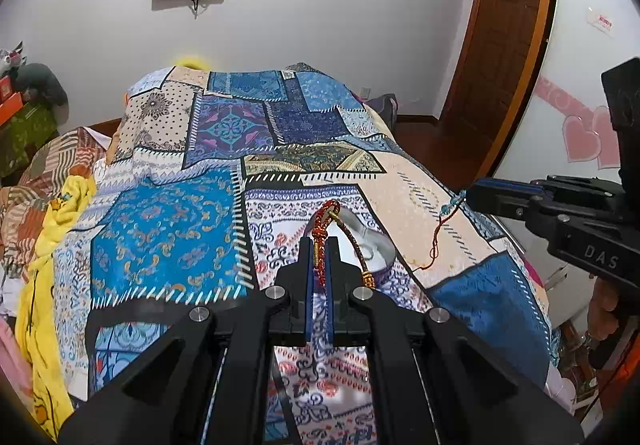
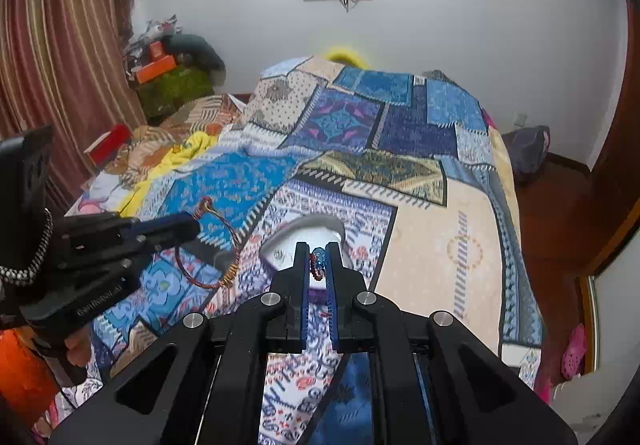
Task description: Organize jewelry
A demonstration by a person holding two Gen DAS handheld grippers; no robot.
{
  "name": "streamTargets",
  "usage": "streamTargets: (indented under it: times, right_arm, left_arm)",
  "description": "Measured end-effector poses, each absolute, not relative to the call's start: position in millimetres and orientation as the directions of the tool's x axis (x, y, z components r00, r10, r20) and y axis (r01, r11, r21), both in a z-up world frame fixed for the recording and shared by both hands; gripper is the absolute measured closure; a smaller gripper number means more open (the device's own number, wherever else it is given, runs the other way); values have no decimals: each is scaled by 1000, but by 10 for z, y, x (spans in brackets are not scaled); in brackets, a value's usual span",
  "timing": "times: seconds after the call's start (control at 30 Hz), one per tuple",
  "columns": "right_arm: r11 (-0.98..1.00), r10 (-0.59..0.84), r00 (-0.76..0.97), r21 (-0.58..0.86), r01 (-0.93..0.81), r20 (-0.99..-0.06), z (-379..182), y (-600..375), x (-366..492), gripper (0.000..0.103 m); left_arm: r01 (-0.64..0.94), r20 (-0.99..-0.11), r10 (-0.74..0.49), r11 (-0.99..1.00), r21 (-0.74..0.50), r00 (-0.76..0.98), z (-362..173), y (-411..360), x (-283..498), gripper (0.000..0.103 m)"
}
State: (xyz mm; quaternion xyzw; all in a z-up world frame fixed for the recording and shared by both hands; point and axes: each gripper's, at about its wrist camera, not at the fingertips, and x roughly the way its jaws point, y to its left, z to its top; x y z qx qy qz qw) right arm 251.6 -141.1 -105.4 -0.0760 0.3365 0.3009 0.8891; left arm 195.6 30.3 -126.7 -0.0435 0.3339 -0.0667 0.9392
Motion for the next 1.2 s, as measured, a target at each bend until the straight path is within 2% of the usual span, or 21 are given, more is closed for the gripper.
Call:
streamTargets:
  times: [0.6, 1.2]
  right_arm:
    - [791, 523, 594, 90, -605, -611, -1010, -1154, 2886, 96]
    - [809, 452, 474, 123, -575, -755, -1706, -1014, 3337, 96]
  left_arm:
    - [106, -650, -167, 986, -132, 742, -1466, 307, 2524, 100]
    - [131, -731, -180, 984, -124, 659, -1902, 210, 2867, 100]
